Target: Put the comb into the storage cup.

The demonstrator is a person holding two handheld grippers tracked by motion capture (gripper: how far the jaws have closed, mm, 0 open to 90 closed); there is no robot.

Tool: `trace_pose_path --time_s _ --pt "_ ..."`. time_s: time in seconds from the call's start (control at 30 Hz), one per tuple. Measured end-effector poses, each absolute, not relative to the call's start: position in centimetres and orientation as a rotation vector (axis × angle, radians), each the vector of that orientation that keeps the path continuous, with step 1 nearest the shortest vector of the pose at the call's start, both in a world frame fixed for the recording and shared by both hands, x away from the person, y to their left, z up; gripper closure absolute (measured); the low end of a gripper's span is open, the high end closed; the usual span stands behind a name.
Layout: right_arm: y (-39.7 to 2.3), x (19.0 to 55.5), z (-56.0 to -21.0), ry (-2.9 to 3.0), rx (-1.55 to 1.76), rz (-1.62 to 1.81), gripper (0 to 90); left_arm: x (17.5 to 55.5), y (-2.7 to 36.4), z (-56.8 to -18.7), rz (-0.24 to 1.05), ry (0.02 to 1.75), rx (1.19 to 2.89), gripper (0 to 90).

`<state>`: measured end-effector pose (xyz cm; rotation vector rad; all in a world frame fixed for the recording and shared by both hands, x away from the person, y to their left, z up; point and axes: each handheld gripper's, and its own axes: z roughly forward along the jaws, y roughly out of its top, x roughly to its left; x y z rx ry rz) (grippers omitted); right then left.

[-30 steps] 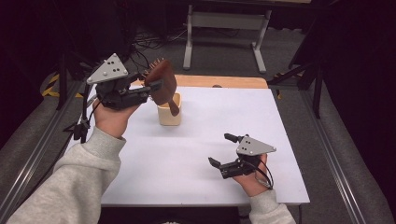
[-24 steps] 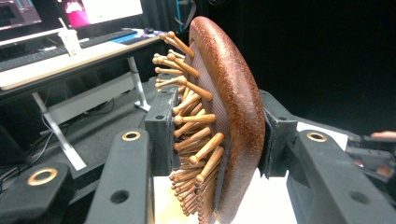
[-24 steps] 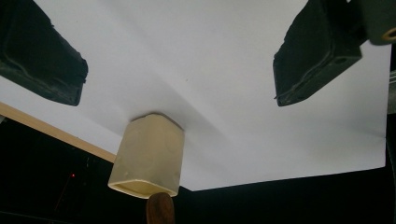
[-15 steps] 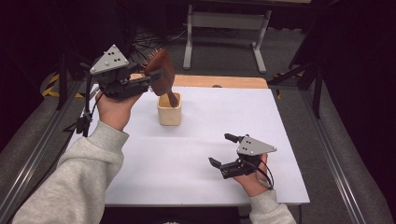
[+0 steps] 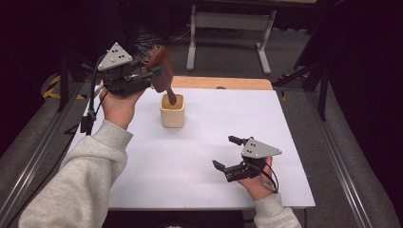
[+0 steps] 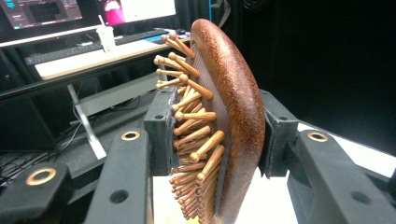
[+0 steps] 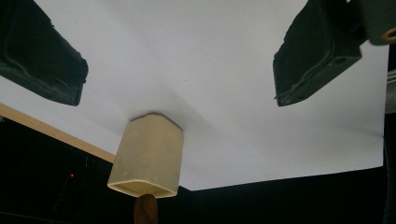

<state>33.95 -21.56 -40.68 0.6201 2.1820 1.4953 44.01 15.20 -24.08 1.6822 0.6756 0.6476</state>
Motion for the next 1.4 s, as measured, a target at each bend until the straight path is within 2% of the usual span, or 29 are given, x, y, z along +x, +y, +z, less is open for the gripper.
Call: trace_pose_path --time_s 0.63,1.4 --pt "-21.6 34.1 -40.8 2.189 0.626 1.490 3.3 46.4 15.1 -26.0 0.658 0.757 1.678 57.0" --pt "-21.7 34.1 -40.7 2.189 0.627 1.491 3.3 48.5 14.7 -28.8 0.579 0.842 1.705 56.5"
